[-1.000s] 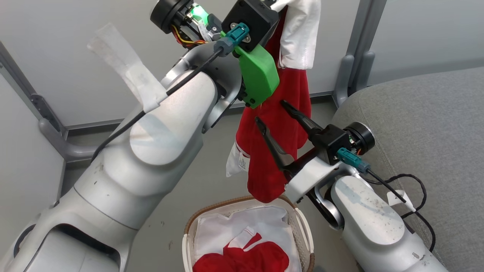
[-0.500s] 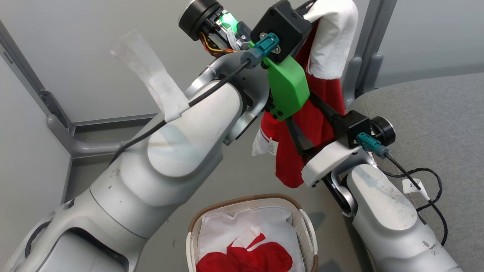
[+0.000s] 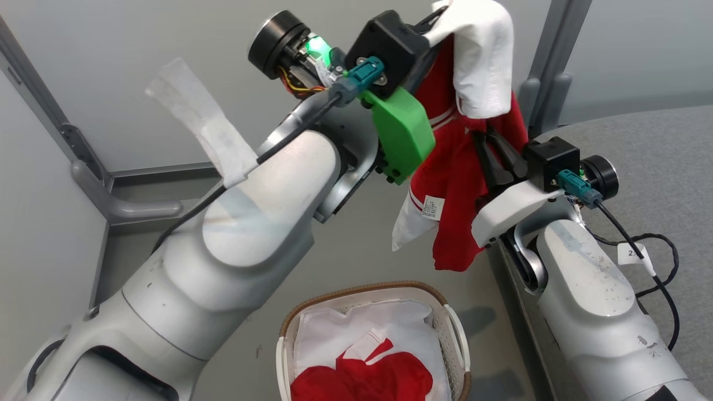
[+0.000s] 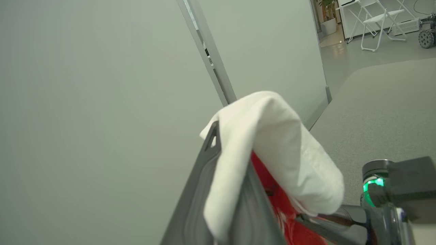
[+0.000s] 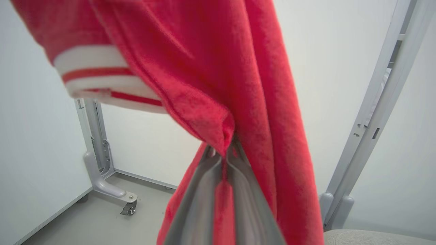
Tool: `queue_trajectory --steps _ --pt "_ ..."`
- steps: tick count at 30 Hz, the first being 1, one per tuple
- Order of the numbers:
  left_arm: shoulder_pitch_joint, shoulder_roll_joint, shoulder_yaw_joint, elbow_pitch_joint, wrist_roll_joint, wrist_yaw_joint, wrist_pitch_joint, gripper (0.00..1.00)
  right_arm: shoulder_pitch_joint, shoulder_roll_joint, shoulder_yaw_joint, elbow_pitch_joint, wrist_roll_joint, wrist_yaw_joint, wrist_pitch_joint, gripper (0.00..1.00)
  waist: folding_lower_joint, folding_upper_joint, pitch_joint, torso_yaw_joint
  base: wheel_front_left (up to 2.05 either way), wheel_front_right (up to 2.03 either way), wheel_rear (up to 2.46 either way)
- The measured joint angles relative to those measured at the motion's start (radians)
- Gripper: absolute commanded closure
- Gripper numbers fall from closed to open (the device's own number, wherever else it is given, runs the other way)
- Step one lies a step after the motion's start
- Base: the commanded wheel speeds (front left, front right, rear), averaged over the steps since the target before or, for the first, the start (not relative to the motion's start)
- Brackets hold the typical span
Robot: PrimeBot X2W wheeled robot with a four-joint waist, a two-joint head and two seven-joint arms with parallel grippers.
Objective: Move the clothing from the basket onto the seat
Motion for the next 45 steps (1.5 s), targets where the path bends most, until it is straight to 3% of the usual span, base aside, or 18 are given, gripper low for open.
queue_trajectory --steps 4,6,7,8,9,18,27,34,45 --pt "0.034 0.033 0.02 0.02 -0.018 0.007 -0.029 1.0 -0.004 0.0 -0.019 0.001 -0.002 0.0 0.0 1.0 0.0 0.0 0.008 -0.004 0.0 0.0 0.0" --pt "0.054 0.047 0.032 0.03 -0.026 0.01 -0.054 0.58 -0.004 0.0 -0.027 0.001 -0.002 0.0 0.0 1.0 0.0 0.0 0.012 -0.007 0.0 0.0 0.0" --pt "0.064 0.055 0.039 0.038 -0.031 0.012 -0.068 0.5 -0.004 0.001 -0.03 -0.001 -0.003 0.0 0.0 1.0 0.0 0.0 0.014 -0.008 0.0 0.0 0.0" --pt "0.077 0.062 0.045 0.044 -0.035 0.012 -0.084 0.11 -0.005 0.0 -0.035 -0.002 -0.004 0.0 0.0 1.0 0.0 0.0 0.016 -0.01 0.0 0.0 0.0" --pt "0.088 0.066 0.05 0.049 -0.039 0.012 -0.096 0.0 -0.005 0.0 -0.04 -0.002 -0.006 0.0 0.0 1.0 0.0 0.0 0.017 -0.011 0.0 0.0 0.0" --pt "0.23 0.11 0.102 0.114 -0.097 0.012 -0.258 0.0 -0.02 0.0 -0.091 -0.022 -0.016 0.0 0.0 1.0 0.0 0.0 0.038 -0.018 0.0 0.0 0.0" --pt "0.388 0.153 0.148 0.182 -0.151 -0.014 -0.349 0.0 -0.02 0.0 -0.139 -0.043 -0.038 0.0 0.0 1.0 0.0 0.0 0.056 -0.033 0.0 0.0 0.0" --pt "0.507 0.128 0.213 0.163 -0.153 -0.015 -0.362 0.0 -0.005 0.0 -0.158 -0.069 -0.049 0.0 0.0 1.0 0.0 0.0 0.052 -0.03 0.0 0.0 0.0" --pt "0.625 0.077 0.3 0.108 -0.069 -0.042 -0.363 0.0 0.026 0.0 -0.157 -0.081 -0.05 0.0 0.0 1.0 0.0 0.0 0.05 -0.022 0.0 0.0 0.0"
